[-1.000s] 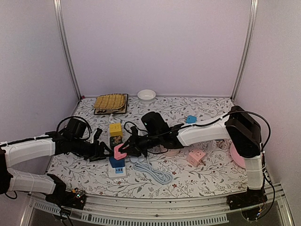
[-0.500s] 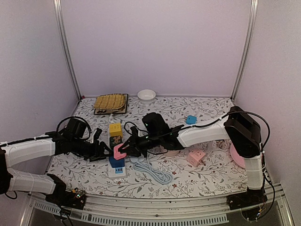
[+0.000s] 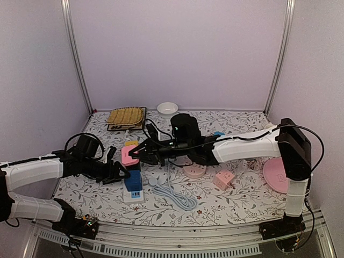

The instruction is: Pull the plug off the socket

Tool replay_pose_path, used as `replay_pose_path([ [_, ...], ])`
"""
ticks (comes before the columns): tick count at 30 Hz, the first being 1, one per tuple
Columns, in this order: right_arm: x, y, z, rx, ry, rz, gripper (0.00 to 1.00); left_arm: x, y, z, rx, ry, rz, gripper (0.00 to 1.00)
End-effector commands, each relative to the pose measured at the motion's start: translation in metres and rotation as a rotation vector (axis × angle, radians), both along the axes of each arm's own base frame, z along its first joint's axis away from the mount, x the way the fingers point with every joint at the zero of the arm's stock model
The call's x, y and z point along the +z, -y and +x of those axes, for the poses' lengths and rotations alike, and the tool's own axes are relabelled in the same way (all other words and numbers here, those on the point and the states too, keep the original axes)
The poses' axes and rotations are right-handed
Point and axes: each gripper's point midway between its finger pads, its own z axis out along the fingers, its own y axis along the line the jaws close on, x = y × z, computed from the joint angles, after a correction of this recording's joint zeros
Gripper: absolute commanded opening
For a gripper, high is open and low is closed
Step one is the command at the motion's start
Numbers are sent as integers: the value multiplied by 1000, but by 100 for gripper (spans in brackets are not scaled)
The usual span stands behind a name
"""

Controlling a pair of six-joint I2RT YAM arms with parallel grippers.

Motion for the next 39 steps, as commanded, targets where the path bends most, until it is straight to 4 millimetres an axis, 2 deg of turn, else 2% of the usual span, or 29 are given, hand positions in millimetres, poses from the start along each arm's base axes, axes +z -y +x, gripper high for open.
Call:
replay_pose_path([
  [1,6,18,-5,-36,24,-27,3,-10,-10,0,41,-11,69,59],
  [7,-34,67,-10,-116,34,-252,3,20,1,8,14,58,29,59],
  [10,-66,100,-16,-150,29,-419,3,34,5,10,0,89,22,59],
  [14,-92,148,-29,-197,11,-570,3,51,9,13,-8,125,19,59],
  [20,-122,211,-43,-281,-26,-770,3,60,12,17,-22,145,23,59],
  [24,-146,244,-54,-297,-61,-903,3,64,15,18,-32,147,15,59],
  [28,-164,269,-62,-317,-93,-996,3,69,18,20,-41,155,7,59],
  [34,-180,275,-65,-317,-118,-1049,5,71,19,20,-45,153,6,59],
  [36,-182,274,-65,-302,-116,-1070,13,72,18,19,-44,153,5,59],
  [39,-179,275,-62,-302,-102,-1094,37,73,17,18,-41,155,6,59],
])
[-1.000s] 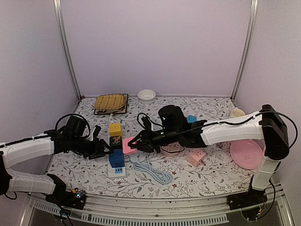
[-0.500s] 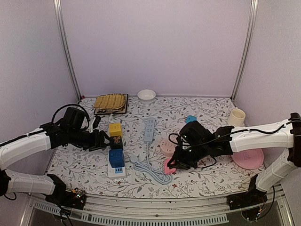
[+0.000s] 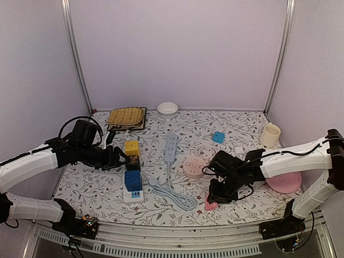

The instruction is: Pull the plug off the socket

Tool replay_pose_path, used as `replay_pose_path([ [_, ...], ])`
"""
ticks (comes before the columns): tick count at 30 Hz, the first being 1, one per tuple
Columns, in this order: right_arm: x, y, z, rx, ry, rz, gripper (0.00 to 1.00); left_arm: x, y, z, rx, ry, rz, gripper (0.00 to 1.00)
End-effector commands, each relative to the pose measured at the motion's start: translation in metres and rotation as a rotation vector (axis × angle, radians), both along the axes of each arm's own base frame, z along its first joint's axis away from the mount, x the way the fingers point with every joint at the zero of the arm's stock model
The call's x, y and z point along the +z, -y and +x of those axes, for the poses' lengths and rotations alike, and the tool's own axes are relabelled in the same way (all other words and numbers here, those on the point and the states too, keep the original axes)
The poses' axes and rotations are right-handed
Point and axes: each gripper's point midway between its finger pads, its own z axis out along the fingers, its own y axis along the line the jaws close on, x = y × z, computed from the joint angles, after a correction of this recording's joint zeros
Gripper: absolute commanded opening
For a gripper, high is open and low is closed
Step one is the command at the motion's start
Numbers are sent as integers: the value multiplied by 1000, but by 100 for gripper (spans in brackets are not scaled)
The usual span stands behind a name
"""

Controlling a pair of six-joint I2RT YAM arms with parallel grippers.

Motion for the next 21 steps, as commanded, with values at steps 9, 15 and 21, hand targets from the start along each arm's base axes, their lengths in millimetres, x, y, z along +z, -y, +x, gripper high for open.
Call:
replay_pose_path([
  [9,36,1,26,19,84,-83,93,12,1,-6,-20,21,-7,60],
  [15,76,-3,47,23,201,-80,99,16,0,-8,-23,27,-5,60],
  [21,115,11,70,-89,338,-45,99,17,-2,-10,-25,28,-1,59],
])
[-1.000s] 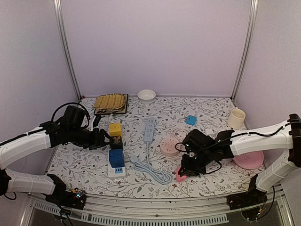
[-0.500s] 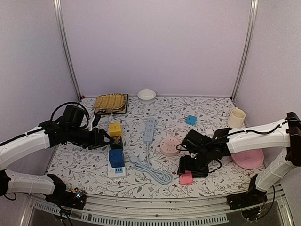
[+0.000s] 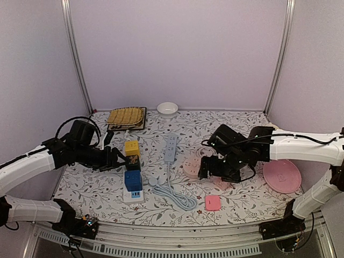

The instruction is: Pull the plug off the socket

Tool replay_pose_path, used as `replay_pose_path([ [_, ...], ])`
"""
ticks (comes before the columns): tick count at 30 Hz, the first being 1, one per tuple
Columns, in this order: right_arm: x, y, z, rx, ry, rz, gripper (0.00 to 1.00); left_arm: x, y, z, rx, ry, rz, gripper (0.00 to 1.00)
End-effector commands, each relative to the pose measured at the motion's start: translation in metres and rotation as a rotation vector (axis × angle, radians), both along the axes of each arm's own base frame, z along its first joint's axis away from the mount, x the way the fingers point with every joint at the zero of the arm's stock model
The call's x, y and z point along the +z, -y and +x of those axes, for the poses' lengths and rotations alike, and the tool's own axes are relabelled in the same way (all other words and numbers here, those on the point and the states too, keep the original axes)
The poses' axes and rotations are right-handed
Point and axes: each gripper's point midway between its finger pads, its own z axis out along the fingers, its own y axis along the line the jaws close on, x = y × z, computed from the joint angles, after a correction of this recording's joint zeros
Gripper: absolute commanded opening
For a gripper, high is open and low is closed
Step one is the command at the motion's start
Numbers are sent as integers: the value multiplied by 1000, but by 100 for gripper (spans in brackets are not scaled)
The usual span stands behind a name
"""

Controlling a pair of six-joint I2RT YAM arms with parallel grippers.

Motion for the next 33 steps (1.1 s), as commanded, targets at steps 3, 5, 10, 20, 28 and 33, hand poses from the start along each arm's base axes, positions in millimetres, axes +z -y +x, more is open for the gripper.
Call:
replay_pose_path([
  [3,43,26,28,-153,169,21,99,12,2,-2,-23,32,-3,60],
  [5,53,26,32,-167,197,55,99,10,2,-3,-22,23,-2,60],
  [10,70,31,41,-191,260,83,99,10,2,-3,-16,27,-4,60],
  [20,71,12,48,-76,264,113,99,4,4,-5,24,19,29,62],
  [28,68,5,45,3,269,118,99,-16,1,-3,134,-28,122,66],
  [33,60,6,37,28,246,134,99,-26,1,-7,199,-67,192,72],
])
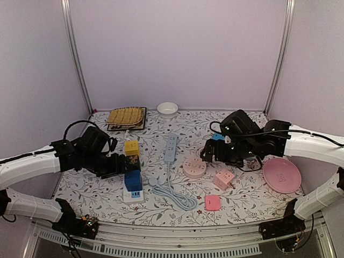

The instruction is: Pull the plug off the socket

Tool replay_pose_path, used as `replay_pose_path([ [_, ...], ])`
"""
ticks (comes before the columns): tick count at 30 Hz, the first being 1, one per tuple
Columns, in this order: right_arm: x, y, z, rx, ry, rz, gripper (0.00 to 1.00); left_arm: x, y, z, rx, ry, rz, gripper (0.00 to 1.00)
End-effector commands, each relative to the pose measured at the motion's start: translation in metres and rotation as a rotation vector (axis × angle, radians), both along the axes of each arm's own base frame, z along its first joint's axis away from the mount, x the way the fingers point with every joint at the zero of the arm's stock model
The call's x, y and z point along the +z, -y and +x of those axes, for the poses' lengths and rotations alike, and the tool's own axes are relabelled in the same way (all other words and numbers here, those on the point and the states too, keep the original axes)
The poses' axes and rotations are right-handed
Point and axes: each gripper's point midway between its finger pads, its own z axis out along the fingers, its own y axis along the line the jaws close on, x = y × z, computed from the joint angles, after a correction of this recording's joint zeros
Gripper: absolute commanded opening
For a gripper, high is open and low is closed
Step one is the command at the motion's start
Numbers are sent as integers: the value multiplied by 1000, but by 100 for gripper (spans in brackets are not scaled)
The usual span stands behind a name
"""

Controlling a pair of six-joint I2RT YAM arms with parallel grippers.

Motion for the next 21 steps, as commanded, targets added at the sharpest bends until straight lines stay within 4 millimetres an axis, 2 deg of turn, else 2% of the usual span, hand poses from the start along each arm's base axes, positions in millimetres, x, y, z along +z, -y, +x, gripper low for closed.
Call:
replay_pose_path([
  [1,-2,0,-6,46,3,24,99,-3,-2,1,96,-23,74,73],
  [8,2,-6,-11,132,39,55,99,-7,13,-9,153,-49,154,80],
  [13,8,-13,-15,217,68,58,99,-18,32,-15,181,-81,186,81],
  [18,6,-13,-18,273,103,53,99,-31,50,-14,182,-102,324,83],
  [21,1,-15,-23,300,90,58,99,-42,51,-12,194,-126,416,86],
])
